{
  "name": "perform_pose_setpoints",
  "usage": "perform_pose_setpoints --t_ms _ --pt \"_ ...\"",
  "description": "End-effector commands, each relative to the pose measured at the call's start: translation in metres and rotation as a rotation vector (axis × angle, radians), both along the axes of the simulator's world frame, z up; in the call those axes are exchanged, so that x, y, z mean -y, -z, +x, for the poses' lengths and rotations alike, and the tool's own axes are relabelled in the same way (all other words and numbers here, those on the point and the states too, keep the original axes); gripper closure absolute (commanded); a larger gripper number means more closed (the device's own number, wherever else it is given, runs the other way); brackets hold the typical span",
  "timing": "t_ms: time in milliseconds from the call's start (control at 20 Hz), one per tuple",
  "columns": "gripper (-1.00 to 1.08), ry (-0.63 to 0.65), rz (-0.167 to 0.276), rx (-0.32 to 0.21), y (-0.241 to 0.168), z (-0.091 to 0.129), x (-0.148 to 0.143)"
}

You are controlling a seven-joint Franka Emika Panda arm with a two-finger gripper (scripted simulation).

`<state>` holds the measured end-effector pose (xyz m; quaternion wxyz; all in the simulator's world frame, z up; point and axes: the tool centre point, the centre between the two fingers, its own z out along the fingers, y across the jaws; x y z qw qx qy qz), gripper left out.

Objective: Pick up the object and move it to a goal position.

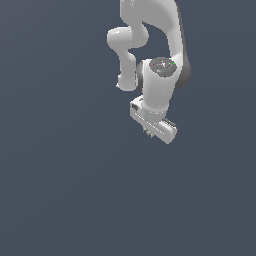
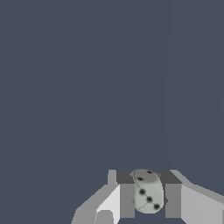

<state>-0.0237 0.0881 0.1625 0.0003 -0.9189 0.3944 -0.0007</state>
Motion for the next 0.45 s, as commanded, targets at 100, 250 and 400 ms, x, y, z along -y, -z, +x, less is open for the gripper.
perform_pose_setpoints --t_ms 100,250,400 --pt "1.08 0.001 -0.001 -0.001 -0.019 -0.002 -0.014" --pt "1.08 0.001 -0.001 -0.001 -0.024 -0.002 -0.017" --pt "1.08 0.0 0.0 -0.002 -0.024 -0.001 -0.017"
